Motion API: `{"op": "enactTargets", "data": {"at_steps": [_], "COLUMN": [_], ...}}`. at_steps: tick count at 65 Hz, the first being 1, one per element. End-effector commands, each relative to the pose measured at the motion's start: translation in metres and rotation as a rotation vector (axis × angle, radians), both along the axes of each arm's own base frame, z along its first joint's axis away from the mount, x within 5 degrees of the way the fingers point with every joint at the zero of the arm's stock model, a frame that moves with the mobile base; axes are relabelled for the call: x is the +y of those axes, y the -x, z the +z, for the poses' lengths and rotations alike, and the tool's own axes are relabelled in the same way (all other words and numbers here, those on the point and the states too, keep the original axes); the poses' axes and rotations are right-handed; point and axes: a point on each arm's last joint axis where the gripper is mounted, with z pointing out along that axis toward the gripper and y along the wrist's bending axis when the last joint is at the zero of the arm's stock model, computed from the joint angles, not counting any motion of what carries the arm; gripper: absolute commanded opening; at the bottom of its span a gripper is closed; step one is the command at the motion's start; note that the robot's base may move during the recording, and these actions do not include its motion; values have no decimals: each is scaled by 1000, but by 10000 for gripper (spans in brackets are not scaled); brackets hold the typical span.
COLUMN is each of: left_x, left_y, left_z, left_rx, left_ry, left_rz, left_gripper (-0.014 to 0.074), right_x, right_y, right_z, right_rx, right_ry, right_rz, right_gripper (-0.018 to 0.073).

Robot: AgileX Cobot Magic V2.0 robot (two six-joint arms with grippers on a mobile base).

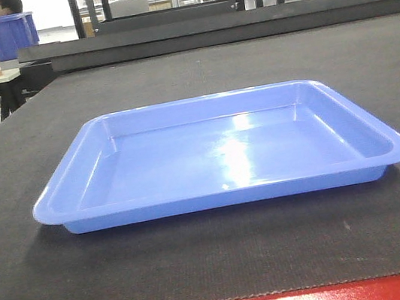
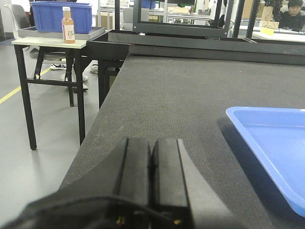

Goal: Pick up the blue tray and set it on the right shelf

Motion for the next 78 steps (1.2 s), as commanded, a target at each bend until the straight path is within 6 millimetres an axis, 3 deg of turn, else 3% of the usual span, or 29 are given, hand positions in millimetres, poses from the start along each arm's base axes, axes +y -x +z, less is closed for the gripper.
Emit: {"op": "enactTargets", "data": {"at_steps": [1, 47, 56, 62, 68, 78], "left_x": [0, 0, 2, 1, 1, -2], "left_y": [0, 0, 5, 10, 15, 2], "left_z": [-1, 0, 30, 58, 93, 137], "left_rx": [-58, -76, -257, -222, -171, -24], "left_ry": [9, 6, 22, 21, 13, -2], "left_rz": [3, 4, 13, 3, -7, -19], "left_gripper": [-48, -48, -48, -48, -48, -48], "right_x": [-1, -1, -1, -1, 0, 1], "right_y": [3, 3, 12, 20, 24, 4], "right_z": [16, 18, 52, 82, 111, 145], "right_rx": [-118, -142, -304, -304, -234, 57], "right_ry": [1, 14, 9, 10, 13, 21], "right_rz": [-11, -14, -17, -12, -4, 13], "right_gripper": [51, 51, 51, 51, 51, 51]}}
